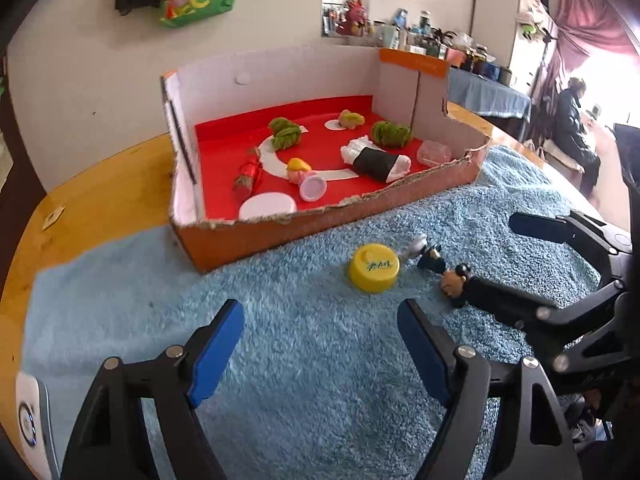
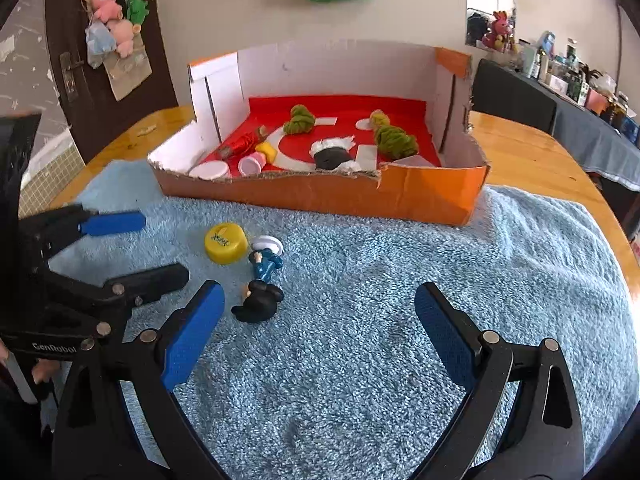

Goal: Organize objects
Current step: 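Move the left tool to the yellow round cap while the right tool approaches the small figurine, then close the left tool on the yellow cap while the right tool grasps the figurine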

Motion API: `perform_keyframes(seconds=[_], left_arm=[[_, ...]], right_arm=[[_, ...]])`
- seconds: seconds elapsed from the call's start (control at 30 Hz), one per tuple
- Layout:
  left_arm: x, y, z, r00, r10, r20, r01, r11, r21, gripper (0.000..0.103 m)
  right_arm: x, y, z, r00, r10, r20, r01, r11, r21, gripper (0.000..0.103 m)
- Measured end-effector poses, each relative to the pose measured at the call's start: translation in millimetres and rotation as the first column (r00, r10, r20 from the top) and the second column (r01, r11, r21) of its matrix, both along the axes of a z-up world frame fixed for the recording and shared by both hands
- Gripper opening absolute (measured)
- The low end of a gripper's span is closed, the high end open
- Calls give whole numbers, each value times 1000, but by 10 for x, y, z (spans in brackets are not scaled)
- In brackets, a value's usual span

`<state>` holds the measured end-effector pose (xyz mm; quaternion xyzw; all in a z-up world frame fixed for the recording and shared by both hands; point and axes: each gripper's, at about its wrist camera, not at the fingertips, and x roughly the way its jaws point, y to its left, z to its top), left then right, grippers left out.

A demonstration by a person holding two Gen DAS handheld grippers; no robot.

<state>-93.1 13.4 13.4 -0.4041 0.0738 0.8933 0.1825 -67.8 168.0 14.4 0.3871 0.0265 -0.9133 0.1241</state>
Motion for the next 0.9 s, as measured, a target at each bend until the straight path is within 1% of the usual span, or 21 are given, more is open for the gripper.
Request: perform_keyframes(seconds=[0.07, 0.17, 0.27, 0.33, 0.37, 0.43, 0.47, 0.5, 0.53, 0.6, 0.63, 0.7, 0.83, 0.87, 0.9], left_arm=[[-41, 24, 7, 1000, -17, 6, 17, 1000, -5, 80], [-96, 74, 5, 999, -52, 12, 52, 999, -15, 76], [-151, 141, -21, 996, -79, 32, 80, 996, -32, 72], [-184, 184, -51, 993, -102, 51, 104, 994, -38, 69], [-202, 194, -63, 992, -109, 60, 111, 993, -35, 68], [-242, 215, -84, 991, -113, 71, 116, 993, -36, 68], [-255, 222, -86, 991, -116, 70, 119, 992, -37, 68], [-270, 231, -84, 990, -119, 70, 122, 992, -37, 68], [-289, 241, -85, 990, -122, 71, 125, 991, -39, 67], [-319, 248, -80, 990, -122, 75, 124, 992, -31, 66], [-325, 249, -80, 990, -123, 76, 125, 992, -25, 64], [-323, 252, -78, 989, -129, 79, 130, 991, -10, 59], [-296, 267, -74, 989, -130, 76, 131, 991, -2, 50], [-284, 275, -74, 989, -129, 74, 130, 992, -2, 49], [-272, 286, -74, 989, -130, 72, 131, 991, -4, 44]], right_arm=[[-31, -24, -14, 1000, 14, 15, -14, 1000, 8, 97], [-63, -58, -21, 999, 39, 33, -40, 999, 27, 95], [-92, -75, -33, 998, 55, 36, -57, 996, 61, 91], [-121, -70, -46, 995, 78, 62, -81, 995, 50, 87], [-130, -72, -51, 994, 84, 69, -87, 995, 48, 83], [-142, -93, -65, 993, 92, 75, -97, 993, 68, 80], [-151, -106, -78, 992, 99, 83, -105, 991, 78, 76], [-160, -118, -89, 990, 109, 93, -116, 990, 79, 69], [-162, -130, -91, 989, 114, 93, -122, 989, 83, 67], [-166, -160, -87, 987, 126, 95, -135, 986, 96, 57], [-168, -176, -80, 986, 137, 94, -146, 984, 98, 54], [-177, -203, -79, 984, 149, 95, -159, 982, 104, 46], [-189, -230, -87, 980, 176, 90, -185, 978, 100, 37], [-189, -230, -88, 980, 178, 88, -187, 978, 96, 33], [-188, -232, -89, 979, 182, 86, -190, 977, 94, 30]])
